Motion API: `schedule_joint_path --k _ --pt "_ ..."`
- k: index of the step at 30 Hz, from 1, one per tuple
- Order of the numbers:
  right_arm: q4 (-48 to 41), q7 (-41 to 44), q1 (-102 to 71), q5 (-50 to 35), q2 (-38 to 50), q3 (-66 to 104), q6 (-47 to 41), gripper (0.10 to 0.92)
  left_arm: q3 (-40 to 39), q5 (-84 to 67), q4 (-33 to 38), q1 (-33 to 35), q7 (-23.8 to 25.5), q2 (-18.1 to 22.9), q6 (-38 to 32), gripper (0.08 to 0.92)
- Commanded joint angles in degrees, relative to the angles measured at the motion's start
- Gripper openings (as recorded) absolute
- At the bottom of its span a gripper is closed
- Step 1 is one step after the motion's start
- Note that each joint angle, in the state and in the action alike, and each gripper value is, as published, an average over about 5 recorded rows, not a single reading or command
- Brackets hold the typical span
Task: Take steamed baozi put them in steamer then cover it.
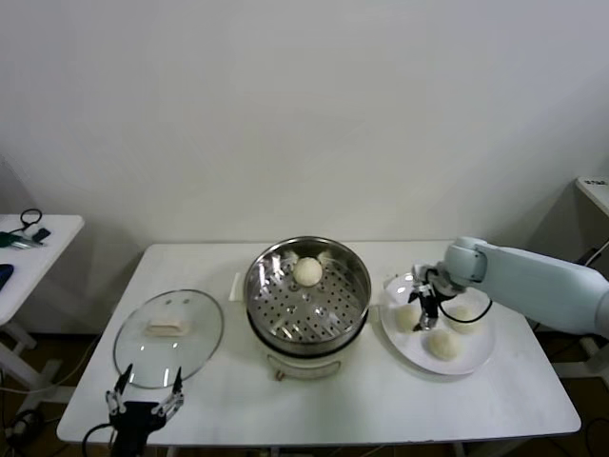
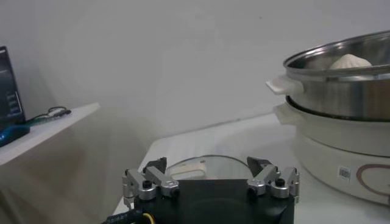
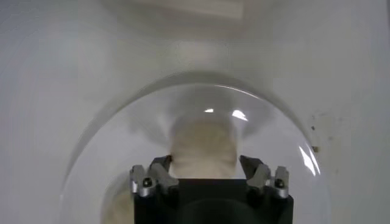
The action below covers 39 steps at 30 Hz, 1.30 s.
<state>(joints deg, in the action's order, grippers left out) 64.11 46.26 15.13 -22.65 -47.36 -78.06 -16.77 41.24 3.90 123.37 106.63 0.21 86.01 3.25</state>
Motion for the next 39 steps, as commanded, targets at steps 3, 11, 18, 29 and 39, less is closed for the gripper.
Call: schedule_joint_path --k 3,11,18,29,39 --pt "-0.28 1.46 0.24 -0.68 -0.12 1.46 0.06 0.515 -0.05 0.02 0.16 0.07 -0.03 0.04 -0.14 0.823" --pt "6.15 6.54 27.23 -8.13 4.27 -13.78 3.39 0.442 -0.15 0.23 0.39 0.49 -0.06 -0.05 -0.40 0.823" --pt "17.20 7.48 49.34 -22.48 0.31 -20.31 0.74 0.441 -0.76 0.69 0.61 0.56 -0.02 -0.10 -0.44 0.823" --pt "30.66 -6.47 40.74 -34.81 -13.26 -8.64 -12.13 0.441 -0.77 0.53 1.56 0.97 -0.02 -0.47 -0.57 0.823" --pt "24.47 -13.87 22.59 -27.61 -21.49 -7.72 -17.13 0.441 -0.49 0.15 2.80 1.61 -0.06 -0.44 -0.72 0.823"
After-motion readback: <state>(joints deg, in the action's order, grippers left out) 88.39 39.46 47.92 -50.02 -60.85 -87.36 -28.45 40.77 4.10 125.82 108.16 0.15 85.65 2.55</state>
